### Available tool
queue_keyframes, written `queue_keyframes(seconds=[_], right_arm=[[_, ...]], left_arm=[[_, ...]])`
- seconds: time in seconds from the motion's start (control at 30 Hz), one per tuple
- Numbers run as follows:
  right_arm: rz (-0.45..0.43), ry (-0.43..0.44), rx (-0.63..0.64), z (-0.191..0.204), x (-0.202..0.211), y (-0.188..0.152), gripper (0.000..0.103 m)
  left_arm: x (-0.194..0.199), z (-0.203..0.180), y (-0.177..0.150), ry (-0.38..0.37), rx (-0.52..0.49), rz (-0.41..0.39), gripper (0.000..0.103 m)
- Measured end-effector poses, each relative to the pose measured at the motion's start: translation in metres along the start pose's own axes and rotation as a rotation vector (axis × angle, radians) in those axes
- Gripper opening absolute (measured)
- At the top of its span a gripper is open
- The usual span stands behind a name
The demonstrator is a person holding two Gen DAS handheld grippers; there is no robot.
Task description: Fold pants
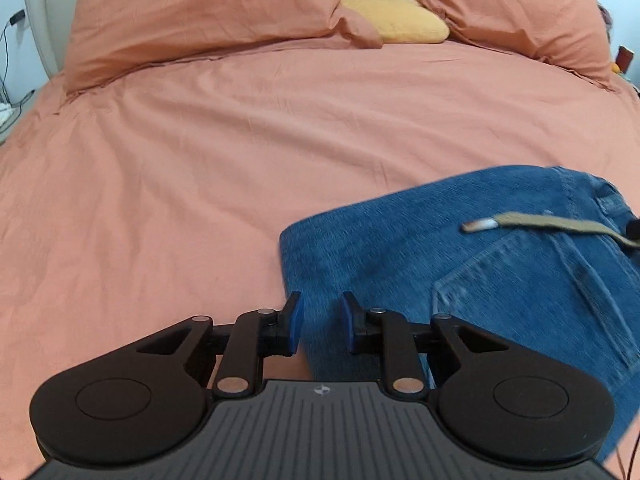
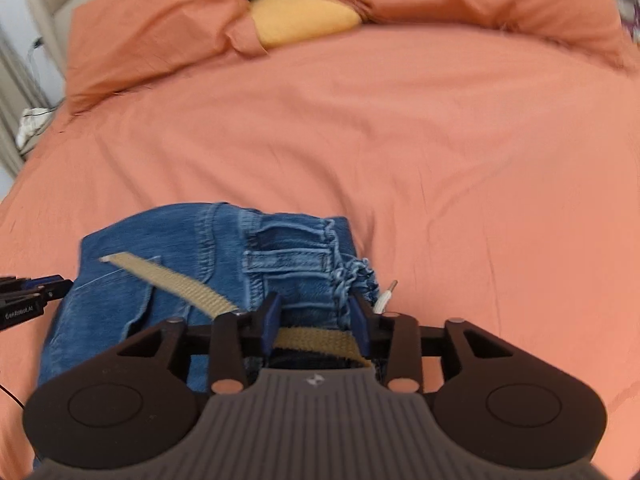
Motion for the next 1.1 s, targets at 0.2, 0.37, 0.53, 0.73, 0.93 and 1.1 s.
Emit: queue_keyframes(seconds=[0.2, 0.37, 0.53, 0.73, 0.93, 1.1], right_arm=[[-0.124, -0.013, 0.199, 0.029, 0.052, -0.03, 0.037], [-0.083, 0.022, 0.293, 0.047, 0.058, -0.067, 0.036], [-0.041, -0.025, 0.298, 0.04, 0.042, -0.097, 0.036], [-0.013, 0.017, 0.18, 0.021, 0.017, -0.109, 0.035], [-0.071, 0.008, 0.161, 0.022, 0.026, -0.115, 0.039], [-0.192, 0.087, -0.025, 0.0, 0.062, -0.122, 0.064]], left_arm=[[0.03, -0.013, -0.016, -0.015, -0.055, 0.008, 0.026], [0.053, -0.028, -0.047, -0.104, -0.093, 0.033, 0.026], [0.057, -0.035, -0.081, -0.167, -0.105, 0.081, 0.026], [0.032, -0.029, -0.111, -0.174, -0.06, 0.132, 0.026], [0.046, -0.016, -0.102, -0.196, 0.024, 0.082, 0.033], [0.057, 0.02, -0.1, -0.236, 0.213, -0.055, 0.063]])
Point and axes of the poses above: each gripper's, at about its wrist camera, not at the fingertips, and x roughly against the way its jaws point, z to its left, y to its top, the point moved 4 cm from there along -x, roughly the way its jaws point, and after that the axes turned 6 degrees about z, right-handed, at the moved point
